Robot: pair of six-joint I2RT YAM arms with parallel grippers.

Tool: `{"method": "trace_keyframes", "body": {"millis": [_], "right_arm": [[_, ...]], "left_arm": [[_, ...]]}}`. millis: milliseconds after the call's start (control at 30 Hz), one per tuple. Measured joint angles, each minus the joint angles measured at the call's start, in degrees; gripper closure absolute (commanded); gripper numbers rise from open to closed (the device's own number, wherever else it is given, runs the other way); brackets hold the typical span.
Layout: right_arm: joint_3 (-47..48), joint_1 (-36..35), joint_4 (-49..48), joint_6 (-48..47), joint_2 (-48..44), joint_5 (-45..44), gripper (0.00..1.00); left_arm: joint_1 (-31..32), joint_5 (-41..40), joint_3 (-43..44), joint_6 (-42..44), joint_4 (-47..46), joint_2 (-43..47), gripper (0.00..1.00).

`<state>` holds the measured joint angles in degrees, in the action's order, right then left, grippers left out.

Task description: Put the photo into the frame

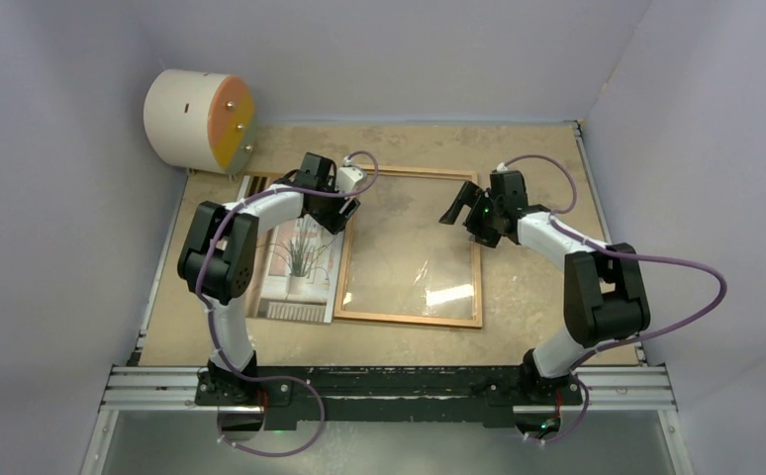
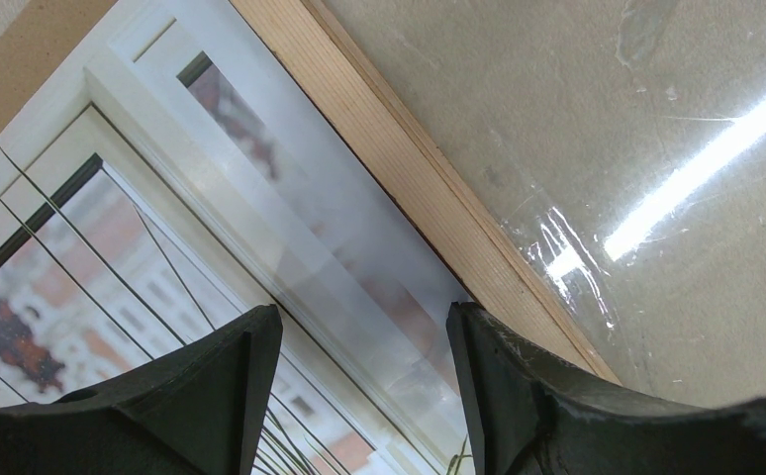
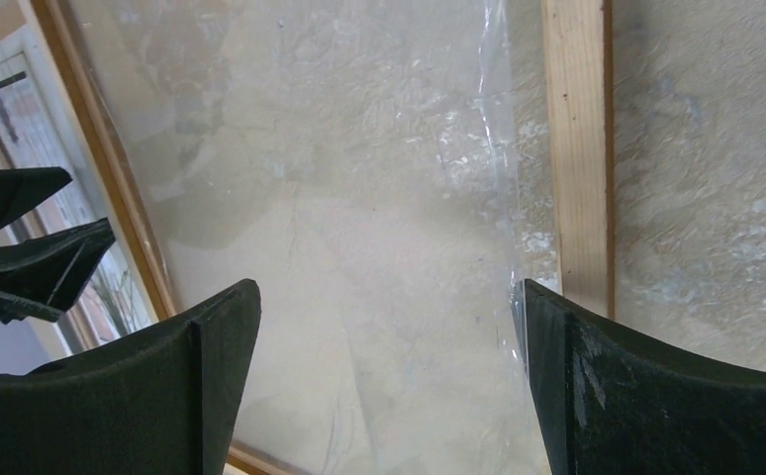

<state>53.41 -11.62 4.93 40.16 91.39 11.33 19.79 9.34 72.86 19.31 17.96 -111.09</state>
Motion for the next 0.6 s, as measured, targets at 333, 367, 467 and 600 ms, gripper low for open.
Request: {"method": "trace_keyframes", "body": {"millis": [333,367,467,600], "right_arm": [[0.6,-0.2,1.1,-1.5,2.1,-2.5,0.01],[0.6,-0.3,1.1,-1.6,2.1,-2.7,0.01],[0.7,-0.4,1.3,-1.9,2.1,-3.0,0.01],[1.1,-0.5,1.9,-2.2,2.2,-3.4,0.01]], "left_arm": [[0.0,0.0,0.0,0.2,0.0,0.0,0.34],[0.0,0.0,0.0,0.3,0.0,0.0,0.34],[0.0,0.0,0.0,0.3,0.0,0.0,0.34],[0.0,0.0,0.0,0.4,0.0,0.0,0.34]]}}
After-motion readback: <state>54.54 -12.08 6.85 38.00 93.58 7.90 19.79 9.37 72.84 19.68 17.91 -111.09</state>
